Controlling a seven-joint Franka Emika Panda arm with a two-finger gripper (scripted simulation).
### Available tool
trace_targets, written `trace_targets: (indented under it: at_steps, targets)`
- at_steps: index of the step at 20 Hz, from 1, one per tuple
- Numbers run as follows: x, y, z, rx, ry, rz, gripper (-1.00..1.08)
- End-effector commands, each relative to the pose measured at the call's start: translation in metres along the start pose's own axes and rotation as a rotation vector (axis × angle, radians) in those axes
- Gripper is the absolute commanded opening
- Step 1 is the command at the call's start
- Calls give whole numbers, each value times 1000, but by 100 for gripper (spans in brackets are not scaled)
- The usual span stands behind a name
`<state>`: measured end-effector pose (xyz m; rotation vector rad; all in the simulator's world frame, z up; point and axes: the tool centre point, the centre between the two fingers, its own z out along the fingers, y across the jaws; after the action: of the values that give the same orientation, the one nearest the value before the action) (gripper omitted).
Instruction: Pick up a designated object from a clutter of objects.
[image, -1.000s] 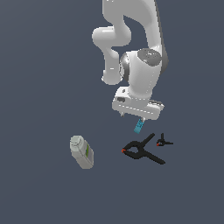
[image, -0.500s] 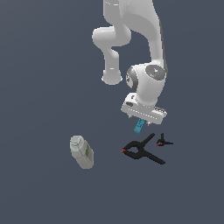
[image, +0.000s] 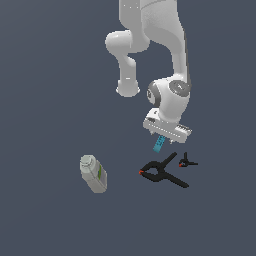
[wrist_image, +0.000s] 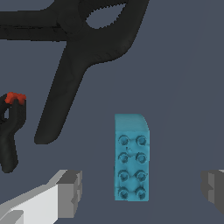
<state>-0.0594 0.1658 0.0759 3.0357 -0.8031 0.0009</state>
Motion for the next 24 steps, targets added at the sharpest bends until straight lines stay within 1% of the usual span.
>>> trace_targets:
  at_steps: [1,8,17,23,24]
  targets:
    - [-3,-1,3,1,-1,9,100]
    - [-3,-1,8,1,-1,7,100]
    - [-4,0,44,1,-1,9,100]
    - [-4,-1,54,1,-1,10,100]
    - [-4,-1,54,1,-1,10,-100]
